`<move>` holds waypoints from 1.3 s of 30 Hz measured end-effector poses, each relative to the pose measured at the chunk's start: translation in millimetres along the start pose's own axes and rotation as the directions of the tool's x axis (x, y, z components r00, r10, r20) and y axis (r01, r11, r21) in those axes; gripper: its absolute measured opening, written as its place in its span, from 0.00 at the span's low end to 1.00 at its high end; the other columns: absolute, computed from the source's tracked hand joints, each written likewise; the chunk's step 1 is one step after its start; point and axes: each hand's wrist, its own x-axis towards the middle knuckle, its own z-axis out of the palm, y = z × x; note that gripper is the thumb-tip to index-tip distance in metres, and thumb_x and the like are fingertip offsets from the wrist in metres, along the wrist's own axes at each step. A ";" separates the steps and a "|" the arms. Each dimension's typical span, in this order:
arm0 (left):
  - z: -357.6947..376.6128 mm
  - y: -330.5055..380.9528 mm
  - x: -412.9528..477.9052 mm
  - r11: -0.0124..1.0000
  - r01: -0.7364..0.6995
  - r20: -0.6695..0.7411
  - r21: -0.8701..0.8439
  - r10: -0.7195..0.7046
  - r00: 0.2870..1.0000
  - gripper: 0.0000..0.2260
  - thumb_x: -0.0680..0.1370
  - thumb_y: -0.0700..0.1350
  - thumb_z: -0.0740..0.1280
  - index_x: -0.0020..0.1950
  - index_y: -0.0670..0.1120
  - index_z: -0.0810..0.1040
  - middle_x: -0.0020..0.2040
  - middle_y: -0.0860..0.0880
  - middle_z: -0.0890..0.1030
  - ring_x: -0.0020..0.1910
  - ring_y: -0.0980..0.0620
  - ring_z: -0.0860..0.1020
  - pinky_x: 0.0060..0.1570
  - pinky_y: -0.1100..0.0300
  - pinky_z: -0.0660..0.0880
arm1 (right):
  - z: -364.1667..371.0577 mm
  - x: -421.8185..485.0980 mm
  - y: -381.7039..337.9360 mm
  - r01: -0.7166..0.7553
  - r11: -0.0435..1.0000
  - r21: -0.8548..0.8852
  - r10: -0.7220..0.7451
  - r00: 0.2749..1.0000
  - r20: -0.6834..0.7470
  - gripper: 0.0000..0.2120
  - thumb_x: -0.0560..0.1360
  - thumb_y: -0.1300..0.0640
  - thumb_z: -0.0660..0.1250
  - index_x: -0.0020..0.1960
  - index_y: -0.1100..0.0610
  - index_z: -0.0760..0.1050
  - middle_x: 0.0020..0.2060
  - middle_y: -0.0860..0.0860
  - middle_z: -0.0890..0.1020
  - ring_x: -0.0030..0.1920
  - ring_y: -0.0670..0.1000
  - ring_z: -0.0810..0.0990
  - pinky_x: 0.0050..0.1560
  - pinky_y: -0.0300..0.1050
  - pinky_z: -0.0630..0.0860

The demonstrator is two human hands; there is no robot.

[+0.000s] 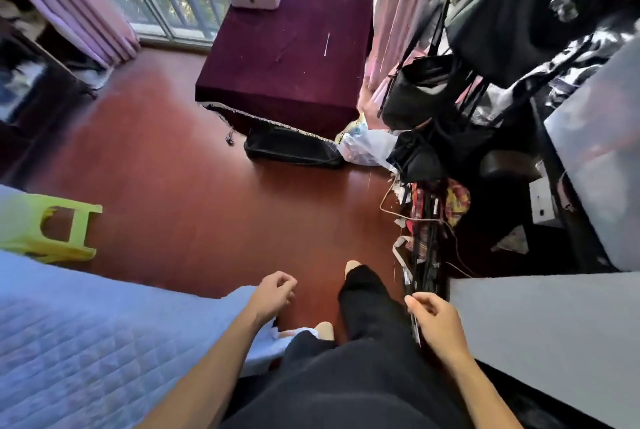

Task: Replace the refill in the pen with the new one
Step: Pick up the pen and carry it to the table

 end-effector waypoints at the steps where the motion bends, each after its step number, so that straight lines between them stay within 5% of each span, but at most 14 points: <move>1: -2.4 6.4 5.7 1.000 0.012 -0.008 -0.016 -0.012 1.000 0.08 0.82 0.38 0.62 0.53 0.36 0.80 0.41 0.44 0.80 0.36 0.52 0.77 0.32 0.69 0.73 | -1.2 17.1 -12.7 0.012 1.000 -0.009 -0.011 1.000 0.020 0.02 0.81 0.53 0.74 0.52 0.51 0.84 0.47 0.45 0.87 0.51 0.45 0.84 0.45 0.35 0.74; 6: -20.8 11.7 19.9 0.986 0.151 -0.052 -0.068 -0.154 0.987 0.10 0.82 0.37 0.62 0.42 0.41 0.77 0.35 0.44 0.77 0.30 0.53 0.73 0.26 0.70 0.69 | -2.2 93.5 -79.5 0.090 0.995 -0.046 -0.084 0.989 0.121 0.02 0.80 0.55 0.75 0.48 0.51 0.85 0.43 0.45 0.88 0.47 0.44 0.85 0.45 0.36 0.75; 11: -34.4 -11.8 13.7 0.934 0.350 -0.092 -0.065 -0.355 0.930 0.19 0.80 0.35 0.62 0.30 0.47 0.69 0.28 0.48 0.71 0.28 0.52 0.68 0.27 0.64 0.66 | 8.4 154.8 -142.9 0.147 0.983 -0.110 -0.123 0.972 0.200 0.02 0.79 0.58 0.76 0.47 0.55 0.86 0.43 0.50 0.88 0.47 0.52 0.86 0.54 0.50 0.80; 15: -48.2 -17.5 18.3 0.895 0.428 -0.075 -0.126 -0.439 0.895 0.15 0.80 0.35 0.64 0.34 0.45 0.70 0.36 0.47 0.72 0.39 0.54 0.68 0.38 0.59 0.63 | 26.6 195.9 -189.2 0.192 0.968 -0.159 -0.147 0.954 0.261 0.07 0.79 0.59 0.77 0.44 0.50 0.84 0.41 0.51 0.89 0.46 0.54 0.87 0.53 0.51 0.80; 22: -122.7 4.6 92.8 0.830 0.531 -0.091 -0.170 -0.550 0.830 0.12 0.82 0.47 0.64 0.41 0.46 0.81 0.44 0.45 0.80 0.42 0.50 0.75 0.48 0.58 0.68 | 84.0 265.7 -283.4 0.206 0.964 -0.166 -0.158 0.952 0.263 0.07 0.80 0.60 0.76 0.43 0.52 0.85 0.37 0.51 0.88 0.39 0.51 0.83 0.47 0.48 0.79; 25: -168.6 15.2 133.4 0.878 0.435 -0.104 -0.199 -0.460 0.882 0.12 0.82 0.39 0.65 0.40 0.43 0.82 0.43 0.42 0.83 0.44 0.49 0.78 0.43 0.61 0.72 | 112.2 283.9 -323.5 0.158 0.982 -0.101 -0.131 0.965 0.229 0.07 0.79 0.61 0.76 0.43 0.54 0.86 0.31 0.47 0.87 0.38 0.50 0.83 0.43 0.46 0.79; 29: -241.1 45.4 192.3 0.875 0.401 -0.131 -0.271 -0.446 0.885 0.10 0.82 0.36 0.64 0.40 0.41 0.78 0.31 0.45 0.78 0.24 0.50 0.72 0.20 0.68 0.67 | 140.8 305.3 -372.5 0.136 0.990 -0.042 -0.125 0.972 0.199 0.06 0.80 0.60 0.76 0.44 0.54 0.86 0.31 0.47 0.87 0.33 0.42 0.83 0.40 0.42 0.78; 32: -287.3 88.5 242.7 0.895 0.335 -0.143 -0.295 -0.388 0.911 0.09 0.81 0.37 0.64 0.42 0.41 0.78 0.32 0.45 0.79 0.24 0.51 0.72 0.22 0.67 0.67 | 152.5 318.2 -400.3 0.153 0.988 -0.036 -0.144 0.971 0.190 0.05 0.80 0.59 0.76 0.44 0.53 0.86 0.32 0.46 0.87 0.33 0.37 0.84 0.41 0.41 0.77; 39: -348.3 174.4 339.9 0.945 0.212 -0.139 -0.248 -0.251 0.958 0.07 0.82 0.38 0.64 0.45 0.41 0.78 0.35 0.44 0.79 0.27 0.52 0.73 0.21 0.72 0.68 | 174.5 378.8 -455.8 0.156 0.988 0.009 -0.156 0.973 0.169 0.06 0.80 0.59 0.75 0.45 0.52 0.86 0.35 0.47 0.88 0.39 0.47 0.84 0.47 0.46 0.78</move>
